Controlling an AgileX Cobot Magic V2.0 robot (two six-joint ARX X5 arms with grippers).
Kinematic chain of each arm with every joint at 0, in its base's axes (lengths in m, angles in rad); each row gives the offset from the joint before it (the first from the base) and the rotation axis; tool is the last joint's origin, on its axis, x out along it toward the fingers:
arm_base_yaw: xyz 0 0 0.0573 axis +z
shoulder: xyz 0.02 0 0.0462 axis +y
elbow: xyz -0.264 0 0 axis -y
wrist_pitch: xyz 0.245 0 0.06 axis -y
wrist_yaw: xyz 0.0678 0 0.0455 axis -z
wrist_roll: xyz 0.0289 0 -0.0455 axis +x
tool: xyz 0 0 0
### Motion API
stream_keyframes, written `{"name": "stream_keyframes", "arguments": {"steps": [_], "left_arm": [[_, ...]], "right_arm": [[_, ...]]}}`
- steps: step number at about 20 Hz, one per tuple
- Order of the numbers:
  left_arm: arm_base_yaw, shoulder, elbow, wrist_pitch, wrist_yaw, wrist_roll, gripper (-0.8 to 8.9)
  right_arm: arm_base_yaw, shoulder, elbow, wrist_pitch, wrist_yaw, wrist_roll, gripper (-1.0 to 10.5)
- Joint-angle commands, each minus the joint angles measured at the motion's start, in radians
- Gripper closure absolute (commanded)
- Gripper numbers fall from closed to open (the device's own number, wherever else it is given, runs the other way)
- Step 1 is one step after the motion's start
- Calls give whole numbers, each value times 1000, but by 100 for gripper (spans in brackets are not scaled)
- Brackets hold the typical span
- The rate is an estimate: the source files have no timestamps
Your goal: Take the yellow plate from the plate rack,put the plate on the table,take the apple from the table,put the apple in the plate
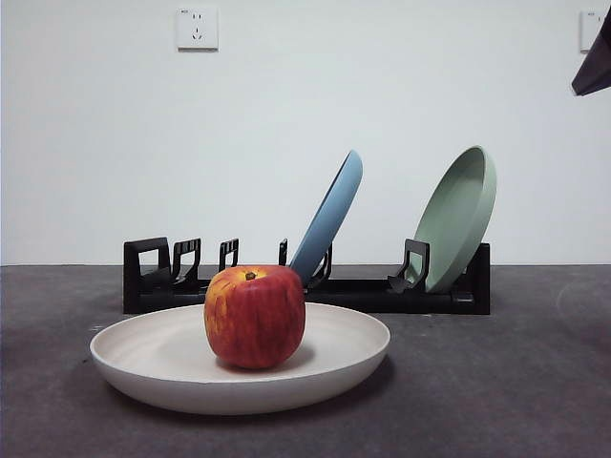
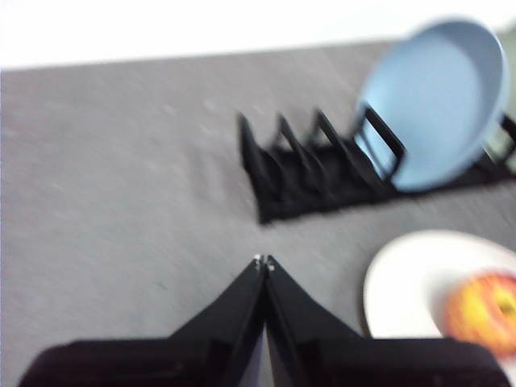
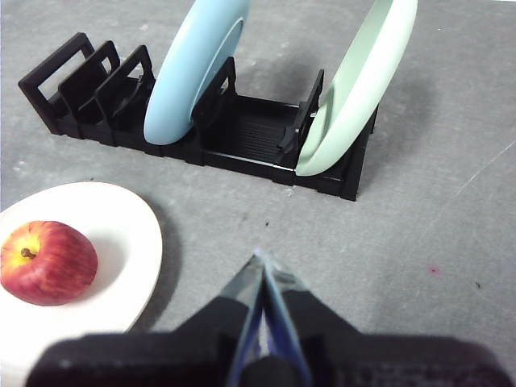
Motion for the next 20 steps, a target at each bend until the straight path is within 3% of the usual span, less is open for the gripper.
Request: {"name": "stream_keyframes", "arguments": {"steps": [1,6,13,20], "left_arm": [[72,-15,-9,93,-2,13,816],[202,-95,-159,379,-1,13,816],[324,-290,-467,393,6,19,816],[354,-375,-595,404,59,30,816]], "right_arm": [[1,-1,-6,5,3,9,946],[1,-1,-6,5,3,9,946],[1,-1,-6,5,3,9,946],[1,-1,-6,5,3,9,946]]}}
